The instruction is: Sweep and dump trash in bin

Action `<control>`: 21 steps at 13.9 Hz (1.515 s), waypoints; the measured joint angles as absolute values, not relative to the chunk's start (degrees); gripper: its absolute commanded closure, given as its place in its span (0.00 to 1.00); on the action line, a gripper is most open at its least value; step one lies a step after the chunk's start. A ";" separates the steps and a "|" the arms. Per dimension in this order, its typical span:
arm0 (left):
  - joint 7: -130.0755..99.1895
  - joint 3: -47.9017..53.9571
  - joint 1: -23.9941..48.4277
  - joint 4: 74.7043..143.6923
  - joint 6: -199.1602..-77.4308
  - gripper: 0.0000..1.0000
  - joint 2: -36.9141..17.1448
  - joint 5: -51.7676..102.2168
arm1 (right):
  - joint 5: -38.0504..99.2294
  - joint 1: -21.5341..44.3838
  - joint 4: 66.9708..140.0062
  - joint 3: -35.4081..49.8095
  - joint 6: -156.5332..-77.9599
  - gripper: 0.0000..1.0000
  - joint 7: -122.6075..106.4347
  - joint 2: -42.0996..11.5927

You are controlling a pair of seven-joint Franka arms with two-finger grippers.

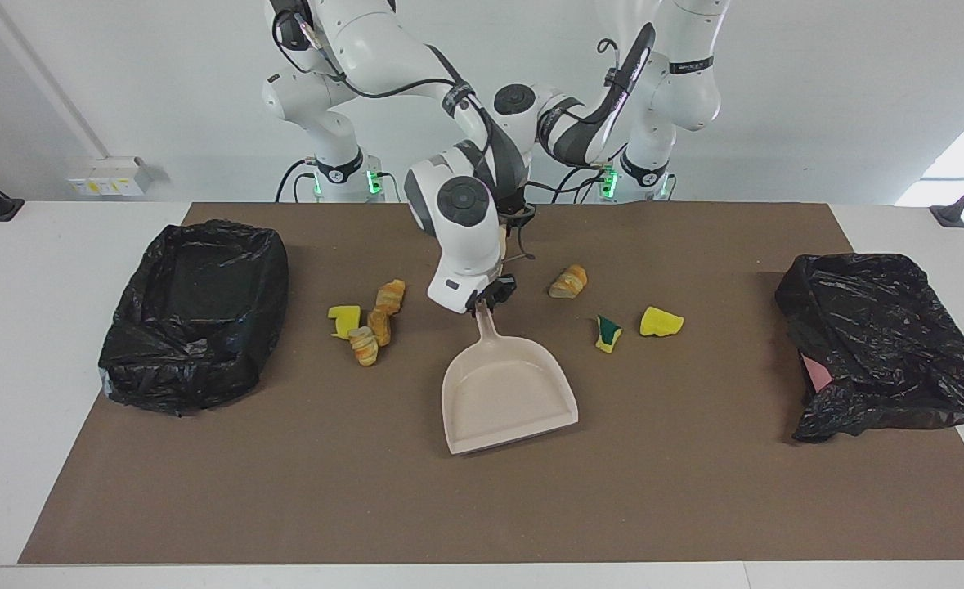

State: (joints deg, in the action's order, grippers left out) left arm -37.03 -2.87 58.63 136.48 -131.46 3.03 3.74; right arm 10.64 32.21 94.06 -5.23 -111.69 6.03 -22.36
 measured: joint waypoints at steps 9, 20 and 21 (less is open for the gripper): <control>-36.77 -3.56 41.66 135.70 -119.44 1.00 11.54 2.61 | -1.92 24.50 94.79 -5.01 -101.75 1.00 -30.90 -14.88; -29.40 -3.55 19.36 137.19 -117.39 1.00 12.81 -1.90 | -14.09 36.62 107.52 -4.55 -100.07 1.00 -42.93 -7.59; -25.75 -3.57 16.51 137.57 -117.57 1.00 12.87 -1.92 | -14.53 37.96 108.61 -4.48 -100.35 1.00 -40.46 -7.50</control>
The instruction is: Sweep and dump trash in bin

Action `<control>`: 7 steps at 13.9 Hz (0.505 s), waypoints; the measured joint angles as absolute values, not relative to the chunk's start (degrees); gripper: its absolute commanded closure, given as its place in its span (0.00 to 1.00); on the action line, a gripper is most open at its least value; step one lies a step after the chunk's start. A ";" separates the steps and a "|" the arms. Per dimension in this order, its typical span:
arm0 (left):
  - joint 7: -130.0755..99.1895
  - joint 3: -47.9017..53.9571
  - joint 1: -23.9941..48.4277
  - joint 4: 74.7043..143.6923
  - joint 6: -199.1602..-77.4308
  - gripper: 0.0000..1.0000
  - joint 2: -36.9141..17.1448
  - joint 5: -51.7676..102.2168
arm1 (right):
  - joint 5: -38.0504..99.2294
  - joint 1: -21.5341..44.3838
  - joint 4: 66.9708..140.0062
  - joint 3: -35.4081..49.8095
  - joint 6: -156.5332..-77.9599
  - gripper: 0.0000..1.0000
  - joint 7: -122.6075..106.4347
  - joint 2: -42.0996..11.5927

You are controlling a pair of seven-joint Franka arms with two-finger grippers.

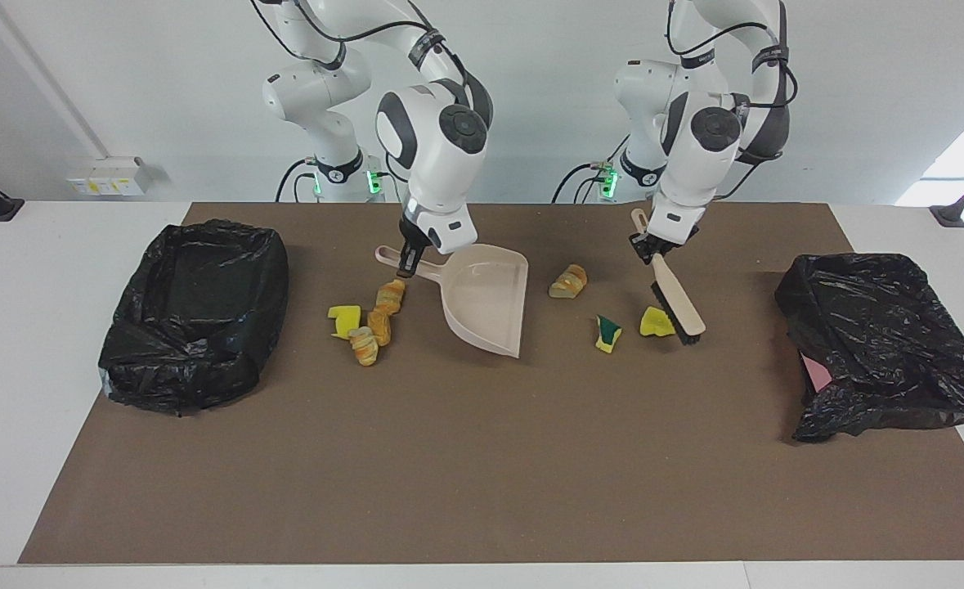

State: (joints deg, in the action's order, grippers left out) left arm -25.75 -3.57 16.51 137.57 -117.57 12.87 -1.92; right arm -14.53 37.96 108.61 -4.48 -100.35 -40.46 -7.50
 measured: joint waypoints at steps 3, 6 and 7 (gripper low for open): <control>-19.42 -3.66 11.94 139.21 -118.71 1.00 13.28 -1.92 | -14.74 40.40 111.84 -4.38 -102.84 1.00 -34.39 -7.63; -19.12 -2.79 11.94 141.65 -121.79 1.00 13.16 -1.92 | -14.76 42.61 114.08 -4.34 -105.85 1.00 -29.16 -8.66; -19.05 -2.48 12.25 142.65 -123.19 1.00 12.86 -1.92 | -14.76 42.90 114.25 -4.35 -106.18 1.00 -28.57 -9.08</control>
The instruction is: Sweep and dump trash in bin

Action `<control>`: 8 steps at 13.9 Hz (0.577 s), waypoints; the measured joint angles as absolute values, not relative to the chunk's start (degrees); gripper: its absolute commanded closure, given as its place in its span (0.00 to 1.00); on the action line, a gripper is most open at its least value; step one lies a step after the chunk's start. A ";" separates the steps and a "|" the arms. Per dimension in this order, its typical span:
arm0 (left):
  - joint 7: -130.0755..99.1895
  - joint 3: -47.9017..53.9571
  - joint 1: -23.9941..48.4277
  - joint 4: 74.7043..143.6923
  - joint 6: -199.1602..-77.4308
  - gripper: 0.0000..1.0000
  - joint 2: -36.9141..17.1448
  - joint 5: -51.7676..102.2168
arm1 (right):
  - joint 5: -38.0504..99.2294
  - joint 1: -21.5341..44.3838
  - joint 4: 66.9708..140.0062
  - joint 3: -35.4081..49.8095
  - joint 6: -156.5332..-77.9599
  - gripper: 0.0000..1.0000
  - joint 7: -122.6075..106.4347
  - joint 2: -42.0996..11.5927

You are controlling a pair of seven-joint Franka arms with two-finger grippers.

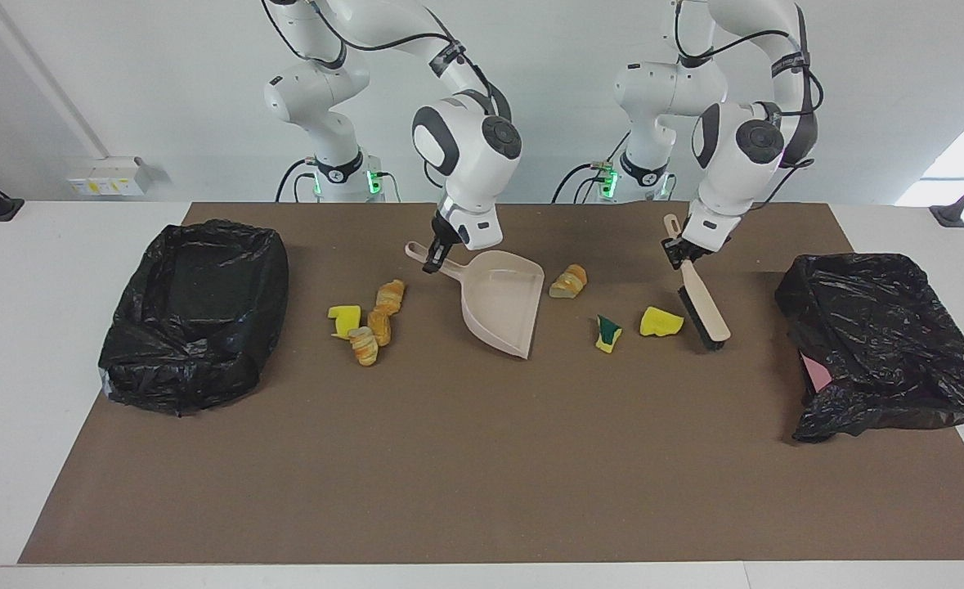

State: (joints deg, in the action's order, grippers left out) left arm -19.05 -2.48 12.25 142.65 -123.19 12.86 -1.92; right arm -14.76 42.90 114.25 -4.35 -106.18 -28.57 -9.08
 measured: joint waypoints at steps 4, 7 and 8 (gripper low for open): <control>-19.39 -2.05 16.58 143.69 -125.75 1.00 11.43 -1.92 | -14.15 43.39 114.30 -4.34 -107.08 1.00 -27.89 -10.02; -19.65 -1.88 21.36 143.69 -126.45 1.00 10.81 -1.92 | -13.96 43.87 114.30 -4.33 -107.36 1.00 -27.12 -10.46; -19.65 -1.83 23.28 143.67 -126.85 1.00 10.55 -1.92 | -13.91 43.85 114.30 -4.33 -107.36 1.00 -27.11 -10.47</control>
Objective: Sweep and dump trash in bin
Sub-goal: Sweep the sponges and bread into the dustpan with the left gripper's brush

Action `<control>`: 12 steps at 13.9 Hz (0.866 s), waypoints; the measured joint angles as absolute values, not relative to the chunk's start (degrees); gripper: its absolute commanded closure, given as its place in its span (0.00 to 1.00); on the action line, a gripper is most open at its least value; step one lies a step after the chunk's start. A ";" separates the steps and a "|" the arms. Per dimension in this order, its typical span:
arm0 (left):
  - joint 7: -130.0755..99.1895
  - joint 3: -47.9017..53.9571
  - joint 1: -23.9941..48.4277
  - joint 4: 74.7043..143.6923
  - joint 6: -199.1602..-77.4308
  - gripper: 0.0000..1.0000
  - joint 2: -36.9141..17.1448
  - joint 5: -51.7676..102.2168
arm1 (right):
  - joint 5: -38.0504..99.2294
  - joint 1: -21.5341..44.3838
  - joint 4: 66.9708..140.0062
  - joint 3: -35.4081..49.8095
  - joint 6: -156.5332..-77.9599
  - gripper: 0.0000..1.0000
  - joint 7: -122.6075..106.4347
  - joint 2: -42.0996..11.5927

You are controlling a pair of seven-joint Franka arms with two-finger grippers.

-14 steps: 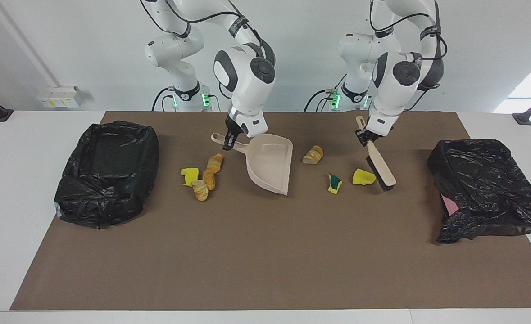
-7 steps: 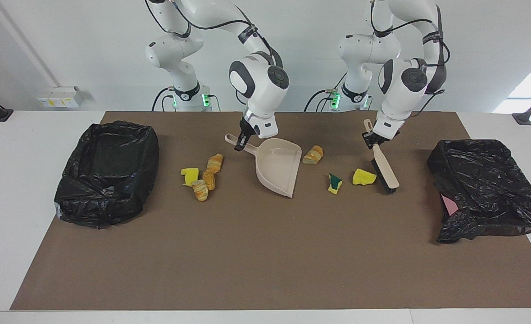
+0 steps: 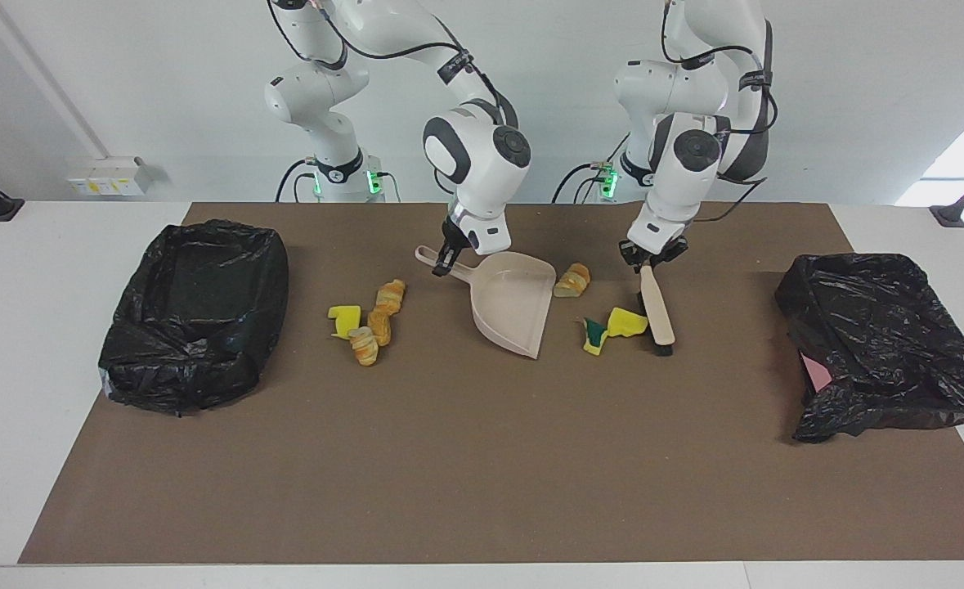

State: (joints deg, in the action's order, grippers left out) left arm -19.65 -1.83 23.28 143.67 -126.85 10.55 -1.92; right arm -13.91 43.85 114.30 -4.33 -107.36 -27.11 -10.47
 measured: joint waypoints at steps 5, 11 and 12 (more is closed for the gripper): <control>-19.64 -1.52 34.72 143.24 -129.66 1.00 9.65 -0.44 | -13.83 43.81 114.30 -4.34 -107.36 1.00 -27.08 -10.50; -15.44 -1.39 46.40 139.48 -133.39 1.00 9.00 14.35 | -13.83 43.80 114.30 -4.34 -107.36 1.00 -26.91 -10.54; -15.44 -1.39 47.02 138.58 -133.41 1.00 8.58 15.50 | -13.83 43.80 114.30 -4.34 -107.36 1.00 -26.91 -10.55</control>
